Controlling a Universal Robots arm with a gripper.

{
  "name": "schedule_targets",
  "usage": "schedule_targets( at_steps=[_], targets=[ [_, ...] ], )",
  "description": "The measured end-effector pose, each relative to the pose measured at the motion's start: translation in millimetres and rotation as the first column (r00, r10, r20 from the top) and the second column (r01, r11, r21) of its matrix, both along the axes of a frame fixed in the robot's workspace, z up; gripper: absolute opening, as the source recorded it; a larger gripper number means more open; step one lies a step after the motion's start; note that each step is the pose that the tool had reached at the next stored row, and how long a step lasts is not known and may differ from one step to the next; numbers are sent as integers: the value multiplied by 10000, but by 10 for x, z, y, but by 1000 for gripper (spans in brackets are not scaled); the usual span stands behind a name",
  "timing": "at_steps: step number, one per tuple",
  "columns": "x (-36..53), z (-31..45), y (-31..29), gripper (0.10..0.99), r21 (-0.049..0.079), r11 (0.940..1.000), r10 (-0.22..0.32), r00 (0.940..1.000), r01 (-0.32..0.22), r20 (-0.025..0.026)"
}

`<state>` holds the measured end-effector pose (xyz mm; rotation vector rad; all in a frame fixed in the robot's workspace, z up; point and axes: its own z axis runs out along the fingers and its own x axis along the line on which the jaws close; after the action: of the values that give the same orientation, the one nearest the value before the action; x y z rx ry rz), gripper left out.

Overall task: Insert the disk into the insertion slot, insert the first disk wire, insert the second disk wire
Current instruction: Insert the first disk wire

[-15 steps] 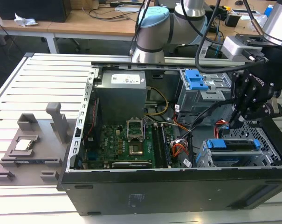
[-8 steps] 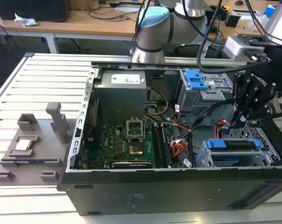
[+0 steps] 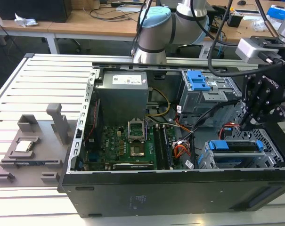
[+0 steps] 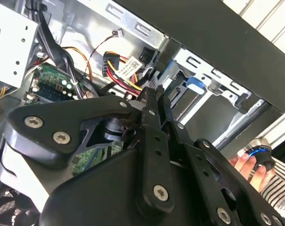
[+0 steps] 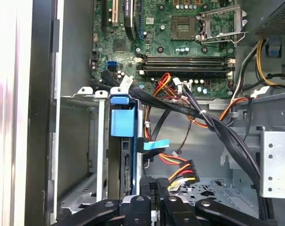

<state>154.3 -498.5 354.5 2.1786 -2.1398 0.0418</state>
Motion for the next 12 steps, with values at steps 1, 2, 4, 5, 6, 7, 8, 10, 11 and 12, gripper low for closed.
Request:
schedule_targets(
  at_steps=[1,2,4,5,6,7,8,10,11,12],
  targets=[
    [0,0,-19,169,1,10000,0,10000,0,1],
    [0,0,-33,169,0,10000,0,10000,0,1],
    [0,-1,-59,169,1,10000,-1,10000,1,0],
    [0,-2,-84,169,1,10000,-1,10000,1,0],
    [1,-4,-100,169,1,10000,-1,10000,1,0],
    [3,-9,-114,169,3,10000,-2,10000,2,0],
    [10,-18,-123,169,8,10000,-1,10000,1,-4],
    [18,-28,-130,169,13,10000,-1,10000,1,-8],
    [24,-36,-134,169,14,10000,-1,10000,1,-10],
    [24,-37,-135,169,11,10000,-2,10000,2,-10]
  ],
)
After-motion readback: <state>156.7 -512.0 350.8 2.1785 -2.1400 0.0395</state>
